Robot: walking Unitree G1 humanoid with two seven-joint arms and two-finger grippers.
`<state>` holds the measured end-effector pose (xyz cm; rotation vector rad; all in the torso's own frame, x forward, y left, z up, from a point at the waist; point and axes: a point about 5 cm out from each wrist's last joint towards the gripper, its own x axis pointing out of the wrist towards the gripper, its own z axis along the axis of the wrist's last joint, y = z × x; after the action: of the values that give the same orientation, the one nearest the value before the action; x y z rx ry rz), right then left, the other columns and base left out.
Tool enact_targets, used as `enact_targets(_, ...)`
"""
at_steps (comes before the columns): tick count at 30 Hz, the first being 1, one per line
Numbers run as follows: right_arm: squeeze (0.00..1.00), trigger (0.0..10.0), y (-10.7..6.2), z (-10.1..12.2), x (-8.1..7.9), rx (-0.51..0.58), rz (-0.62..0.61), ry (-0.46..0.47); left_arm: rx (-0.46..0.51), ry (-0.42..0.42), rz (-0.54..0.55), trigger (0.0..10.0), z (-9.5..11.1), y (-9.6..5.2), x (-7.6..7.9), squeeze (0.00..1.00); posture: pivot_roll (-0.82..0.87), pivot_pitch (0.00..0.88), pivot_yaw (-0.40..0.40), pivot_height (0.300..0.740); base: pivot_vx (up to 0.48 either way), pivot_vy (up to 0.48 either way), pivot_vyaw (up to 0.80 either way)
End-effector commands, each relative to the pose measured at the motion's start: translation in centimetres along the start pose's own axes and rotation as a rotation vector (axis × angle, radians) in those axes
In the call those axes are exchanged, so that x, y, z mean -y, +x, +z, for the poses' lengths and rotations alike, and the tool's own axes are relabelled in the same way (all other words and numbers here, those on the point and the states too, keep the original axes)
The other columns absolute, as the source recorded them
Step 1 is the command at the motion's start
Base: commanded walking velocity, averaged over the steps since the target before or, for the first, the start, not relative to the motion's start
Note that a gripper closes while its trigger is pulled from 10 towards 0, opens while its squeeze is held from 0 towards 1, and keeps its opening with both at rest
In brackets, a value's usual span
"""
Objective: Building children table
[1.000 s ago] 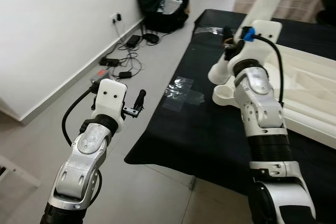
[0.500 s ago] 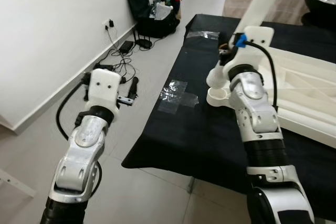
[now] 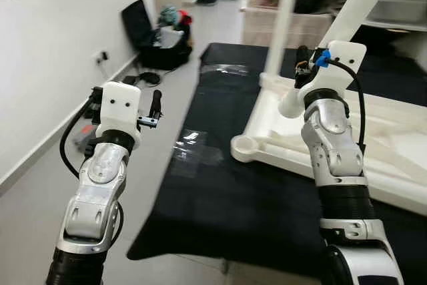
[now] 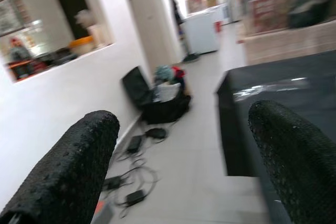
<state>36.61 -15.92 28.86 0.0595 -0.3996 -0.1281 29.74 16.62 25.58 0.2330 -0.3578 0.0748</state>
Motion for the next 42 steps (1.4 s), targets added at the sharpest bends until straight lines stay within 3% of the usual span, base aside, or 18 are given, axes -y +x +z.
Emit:
enact_targets(1, 0.00, 10.0, 0.0, 0.1, -0.5, 0.008, 0.020, -0.007, 0.000, 0.006, 0.015, 10.0, -0.1, 0.0, -0.3, 0.00, 0.08, 0.095, -0.026, 0.740, 0.000, 0.000, 0.00)
enact_targets(16, 0.00, 10.0, 1.3, 1.4, -0.6, 0.052, 0.090, 0.025, -0.035, -0.006, -0.001, 10.0, -0.8, -0.5, -0.1, 0.00, 0.09, 0.114, -0.029, 0.740, 0.000, 0.000, 0.00)
enact_targets(20, 0.00, 10.0, 1.8, 0.8, -1.2, -0.039, 0.281, 0.091, -0.071, -0.033, -0.037, 10.0, -1.5, -1.0, 0.2, 0.00, 0.08, 0.122, -0.029, 0.740, 0.000, 0.000, 0.00)
enact_targets(21, 0.00, 10.0, 1.8, 0.8, -1.2, -0.039, 0.281, 0.091, -0.071, -0.033, -0.037, 10.0, -1.5, -1.0, 0.2, 0.00, 0.08, 0.122, -0.029, 0.740, 0.000, 0.000, 0.00)
enact_targets(23, 0.00, 10.0, 2.0, 0.4, -1.0, -0.069, 0.330, 0.091, -0.090, -0.040, -0.088, 10.0, -2.0, -1.4, 0.8, 0.00, 0.08, 0.122, -0.031, 0.740, 0.000, 0.000, 0.00)
enact_targets(25, 0.00, 10.0, 2.7, -0.6, 0.2, -0.138, 0.361, 0.049, -0.122, -0.034, -0.197, 10.0, -2.9, -2.5, 1.8, 0.00, 0.08, 0.133, -0.039, 0.740, 0.000, 0.000, 0.00)
enact_targets(27, 0.00, 10.0, 3.4, -0.7, 1.5, -0.156, 0.397, 0.071, -0.148, -0.059, -0.255, 10.0, -3.5, -3.5, 2.4, 0.00, 0.09, 0.140, -0.043, 0.740, 0.000, 0.000, 0.00)
enact_targets(30, 0.00, 10.0, 3.7, -0.3, 2.0, -0.165, 0.480, 0.115, -0.160, -0.107, -0.327, 10.0, -3.5, -4.4, 3.0, 0.00, 0.08, 0.148, -0.042, 0.740, 0.000, 0.000, 0.00)
enact_targets(32, 0.00, 10.0, 3.7, -0.3, 2.0, -0.165, 0.480, 0.115, -0.160, -0.107, -0.327, 10.0, -3.5, -4.4, 3.0, 0.00, 0.08, 0.148, -0.042, 0.740, 0.000, 0.000, 0.00)
enact_targets(33, 0.00, 10.0, 3.8, -0.2, 2.4, -0.169, 0.520, 0.107, -0.174, -0.153, -0.379, 10.0, -3.5, -5.2, 3.6, 0.00, 0.08, 0.148, -0.042, 0.740, 0.000, 0.000, 0.00)
enact_targets(36, 0.00, 10.0, 4.1, -0.1, 2.7, -0.175, 0.550, 0.104, -0.180, -0.185, -0.452, 10.0, -3.4, -6.1, 4.5, 0.00, 0.08, 0.153, -0.045, 0.740, 0.000, 0.000, 0.00)
enact_targets(37, 0.00, 10.0, 4.2, 0.2, 3.0, -0.165, 0.617, 0.120, -0.189, -0.222, -0.518, 10.0, -3.3, -7.1, 5.3, 0.00, 0.09, 0.159, -0.052, 0.740, 0.000, 0.000, 0.00)
enact_targets(38, 0.00, 10.0, 4.2, 0.2, 3.0, -0.165, 0.617, 0.120, -0.189, -0.222, -0.518, 10.0, -3.3, -7.1, 5.3, 0.00, 0.09, 0.159, -0.052, 0.740, 0.000, 0.000, 0.00)
enact_targets(39, 0.00, 10.0, 3.8, 0.8, 3.2, -0.145, 0.761, 0.166, -0.194, -0.239, -0.575, 10.0, -3.1, -8.0, 6.1, 0.00, 0.09, 0.178, -0.053, 0.740, 0.000, 0.000, 0.00)
enact_targets(41, 0.00, 10.0, 3.8, 0.8, 3.2, -0.145, 0.761, 0.166, -0.194, -0.239, -0.575, 10.0, -3.1, -8.0, 6.1, 0.00, 0.09, 0.178, -0.053, 0.740, 0.000, 0.000, 0.00)
enact_targets(42, 0.00, 10.0, 3.5, 1.3, 3.5, -0.130, 0.872, 0.191, -0.202, -0.261, -0.603, 10.0, -2.9, -8.8, 6.6, 0.00, 0.09, 0.185, -0.053, 0.740, 0.000, 0.000, 0.00)
